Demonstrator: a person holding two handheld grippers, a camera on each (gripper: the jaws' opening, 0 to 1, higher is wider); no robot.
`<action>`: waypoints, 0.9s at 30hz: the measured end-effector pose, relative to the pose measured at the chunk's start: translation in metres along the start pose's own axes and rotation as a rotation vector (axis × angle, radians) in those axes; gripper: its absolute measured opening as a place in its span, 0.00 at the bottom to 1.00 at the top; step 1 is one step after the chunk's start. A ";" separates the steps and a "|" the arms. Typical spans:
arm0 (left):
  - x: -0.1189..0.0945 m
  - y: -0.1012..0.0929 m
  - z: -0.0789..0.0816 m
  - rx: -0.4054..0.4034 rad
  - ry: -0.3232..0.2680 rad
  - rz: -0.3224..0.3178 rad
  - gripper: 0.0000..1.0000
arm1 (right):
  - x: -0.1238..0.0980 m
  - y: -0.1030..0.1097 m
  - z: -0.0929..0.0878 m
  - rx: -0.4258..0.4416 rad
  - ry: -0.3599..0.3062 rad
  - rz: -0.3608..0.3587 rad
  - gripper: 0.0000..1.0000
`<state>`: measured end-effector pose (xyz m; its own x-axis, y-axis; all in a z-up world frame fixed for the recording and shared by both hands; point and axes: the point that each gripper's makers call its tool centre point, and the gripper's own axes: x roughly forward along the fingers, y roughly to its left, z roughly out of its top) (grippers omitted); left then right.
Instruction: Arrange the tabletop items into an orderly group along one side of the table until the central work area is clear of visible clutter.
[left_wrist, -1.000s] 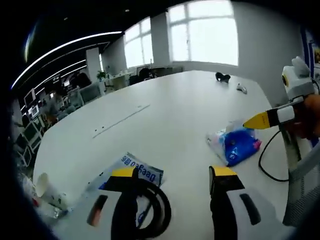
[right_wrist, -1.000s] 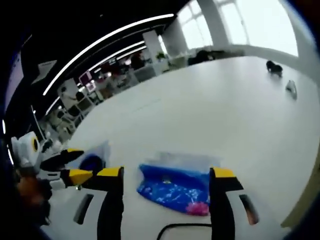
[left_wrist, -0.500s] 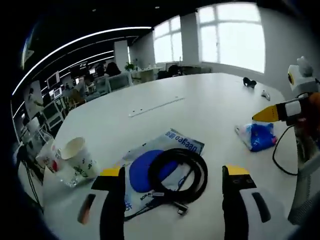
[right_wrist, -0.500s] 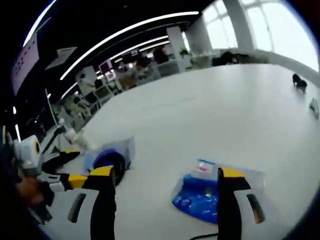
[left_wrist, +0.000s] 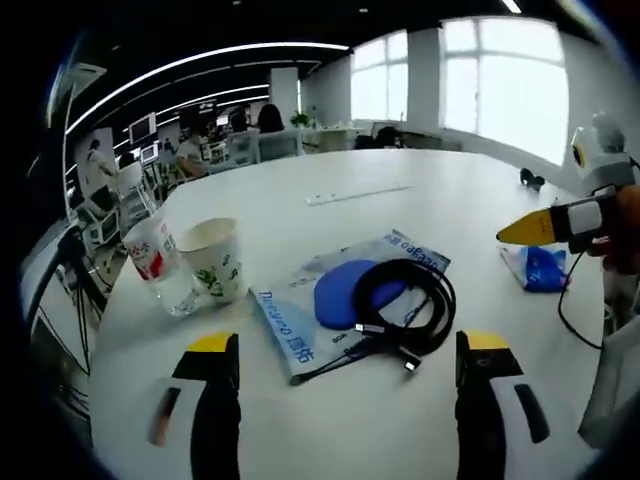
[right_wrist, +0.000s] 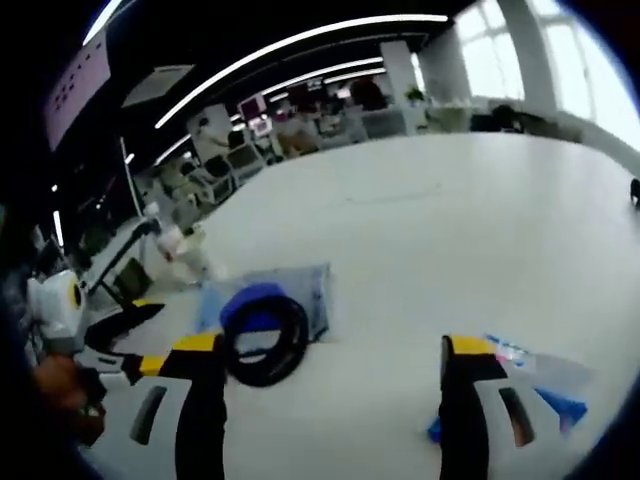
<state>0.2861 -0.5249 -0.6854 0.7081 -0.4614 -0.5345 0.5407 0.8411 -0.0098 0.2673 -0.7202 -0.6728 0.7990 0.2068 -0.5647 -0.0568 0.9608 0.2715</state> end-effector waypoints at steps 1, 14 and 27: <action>-0.002 0.003 -0.001 -0.006 0.000 0.006 0.91 | 0.002 0.003 -0.001 -0.007 0.009 0.008 0.88; -0.019 0.030 -0.019 -0.094 0.002 0.076 0.97 | 0.038 0.034 -0.023 -0.038 0.085 0.046 0.94; -0.006 0.031 -0.009 -0.131 -0.018 0.090 0.98 | 0.053 0.018 -0.027 -0.037 0.122 -0.039 0.90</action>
<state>0.2946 -0.4936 -0.6904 0.7599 -0.3866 -0.5226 0.4119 0.9083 -0.0730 0.2929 -0.6871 -0.7189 0.7227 0.1880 -0.6651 -0.0511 0.9742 0.2198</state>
